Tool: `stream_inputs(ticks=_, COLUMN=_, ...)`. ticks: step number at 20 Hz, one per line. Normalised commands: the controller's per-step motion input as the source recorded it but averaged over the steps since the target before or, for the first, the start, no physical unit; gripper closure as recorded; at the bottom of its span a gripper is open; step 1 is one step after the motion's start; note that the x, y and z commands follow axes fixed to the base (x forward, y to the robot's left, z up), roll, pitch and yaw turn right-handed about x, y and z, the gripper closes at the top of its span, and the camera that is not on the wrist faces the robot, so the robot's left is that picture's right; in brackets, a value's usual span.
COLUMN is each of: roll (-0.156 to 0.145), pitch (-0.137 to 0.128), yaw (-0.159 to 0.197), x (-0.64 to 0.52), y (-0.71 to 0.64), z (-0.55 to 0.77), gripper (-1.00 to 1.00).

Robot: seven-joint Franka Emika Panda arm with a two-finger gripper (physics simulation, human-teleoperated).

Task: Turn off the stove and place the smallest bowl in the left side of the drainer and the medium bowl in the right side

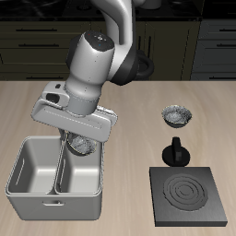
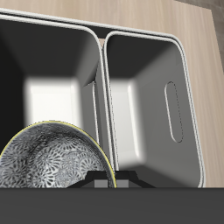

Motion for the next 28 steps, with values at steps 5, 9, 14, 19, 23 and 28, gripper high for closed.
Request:
stream_inputs(ticks=5, roll=-0.006, pitch=0.022, yaw=0.065, x=-0.02, y=0.15, z=-0.18, gripper=1.00)
stream_inputs(ticks=9, roll=0.051, pitch=0.013, yaw=0.052, x=0.00, y=0.18, z=-0.21, gripper=-1.00)
stream_inputs(ticks=14, roll=0.031, pitch=0.017, yaw=0.022, x=-0.01, y=0.17, z=-0.25, gripper=-1.00)
stream_inputs(ticks=19, roll=0.041, pitch=-0.017, yaw=0.022, x=-0.14, y=0.10, z=-0.01, gripper=-1.00)
stream_inputs(ticks=23, roll=0.090, pitch=-0.028, yaw=-0.027, x=-0.33, y=0.14, z=0.05, gripper=-1.00)
stream_inputs(ticks=28, roll=0.046, pitch=-0.011, yaw=-0.033, x=-0.27, y=0.04, z=-0.06, gripper=-1.00)
